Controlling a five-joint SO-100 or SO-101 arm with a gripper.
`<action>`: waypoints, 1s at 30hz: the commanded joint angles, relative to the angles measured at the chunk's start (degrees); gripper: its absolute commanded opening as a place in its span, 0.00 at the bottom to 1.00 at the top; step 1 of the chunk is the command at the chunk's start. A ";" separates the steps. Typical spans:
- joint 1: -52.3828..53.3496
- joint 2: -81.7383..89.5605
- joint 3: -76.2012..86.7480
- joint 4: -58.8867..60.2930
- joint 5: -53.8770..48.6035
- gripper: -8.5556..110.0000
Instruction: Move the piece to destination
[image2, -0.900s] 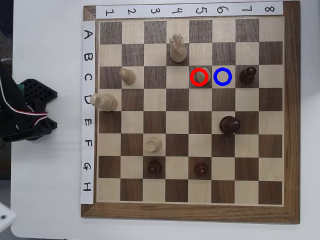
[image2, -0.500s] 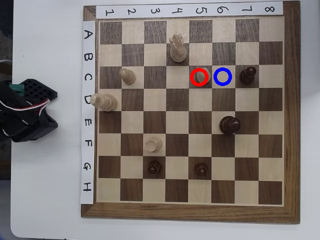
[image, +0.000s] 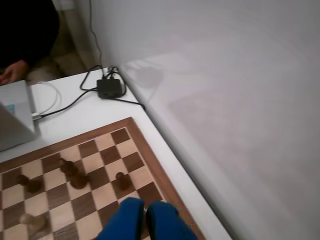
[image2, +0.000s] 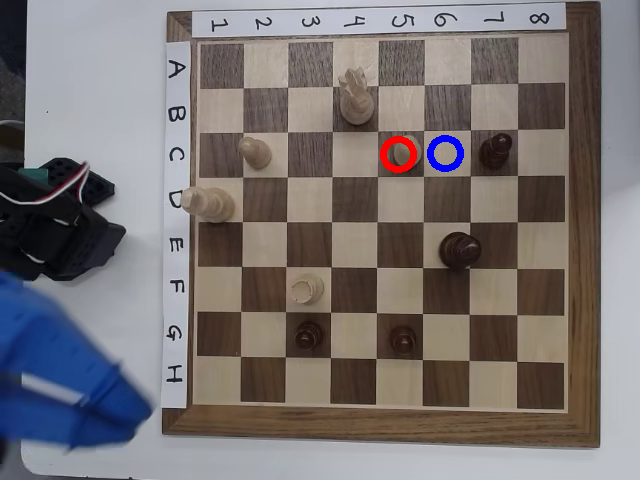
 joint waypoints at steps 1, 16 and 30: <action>-13.80 -4.04 -8.96 4.13 10.55 0.07; -27.77 -9.32 1.85 -1.05 29.09 0.08; -35.51 -2.20 35.68 -25.84 33.31 0.12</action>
